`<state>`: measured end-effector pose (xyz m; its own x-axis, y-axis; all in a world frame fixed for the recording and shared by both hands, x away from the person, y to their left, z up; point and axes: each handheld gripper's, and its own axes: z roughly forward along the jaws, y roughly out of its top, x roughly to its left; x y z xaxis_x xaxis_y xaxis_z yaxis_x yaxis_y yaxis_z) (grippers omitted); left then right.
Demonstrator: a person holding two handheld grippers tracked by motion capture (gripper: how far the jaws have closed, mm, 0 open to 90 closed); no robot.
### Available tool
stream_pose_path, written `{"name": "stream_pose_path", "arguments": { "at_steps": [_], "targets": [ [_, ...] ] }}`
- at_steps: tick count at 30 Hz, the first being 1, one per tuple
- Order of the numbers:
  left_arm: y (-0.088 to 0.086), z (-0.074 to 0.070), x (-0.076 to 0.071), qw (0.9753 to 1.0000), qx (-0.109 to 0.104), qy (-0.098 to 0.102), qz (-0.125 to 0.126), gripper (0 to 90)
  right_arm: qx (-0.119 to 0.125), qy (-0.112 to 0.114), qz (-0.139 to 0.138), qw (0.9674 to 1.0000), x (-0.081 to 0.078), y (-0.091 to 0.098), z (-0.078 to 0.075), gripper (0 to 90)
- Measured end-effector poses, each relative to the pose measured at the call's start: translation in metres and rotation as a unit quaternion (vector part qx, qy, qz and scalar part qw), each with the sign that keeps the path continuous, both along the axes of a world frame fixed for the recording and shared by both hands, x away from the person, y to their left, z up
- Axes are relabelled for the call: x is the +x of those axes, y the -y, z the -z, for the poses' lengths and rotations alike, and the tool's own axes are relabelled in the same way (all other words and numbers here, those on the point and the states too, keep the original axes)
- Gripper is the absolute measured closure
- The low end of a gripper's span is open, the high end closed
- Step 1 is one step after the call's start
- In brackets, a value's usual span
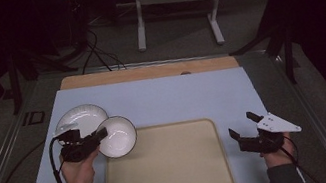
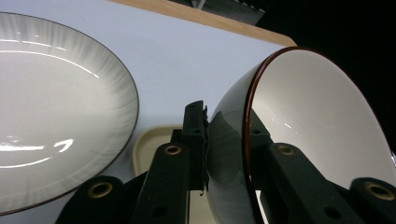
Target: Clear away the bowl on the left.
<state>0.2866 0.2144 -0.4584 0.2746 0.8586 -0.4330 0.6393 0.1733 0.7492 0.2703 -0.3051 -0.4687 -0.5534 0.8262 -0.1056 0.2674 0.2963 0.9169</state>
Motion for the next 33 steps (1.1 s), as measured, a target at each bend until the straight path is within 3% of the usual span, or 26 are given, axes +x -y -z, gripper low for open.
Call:
{"name": "stream_pose_path", "arguments": {
  "at_steps": [8,12,33],
  "targets": [
    [0.010,0.004,0.000,0.9998,0.005,-0.004,0.016,77.9,0.001,0.001,0.000,1.0000,0.000,0.000,0.000,14.0],
    [0.014,0.006,0.001,0.9997,-0.003,-0.006,0.025,77.9,0.000,0.001,0.000,1.0000,0.000,0.000,0.000,14.0],
    [0.045,0.013,0.001,0.9970,0.011,-0.005,0.076,77.9,-0.001,0.001,-0.001,1.0000,0.001,0.000,0.000,14.0]
  ]
}}
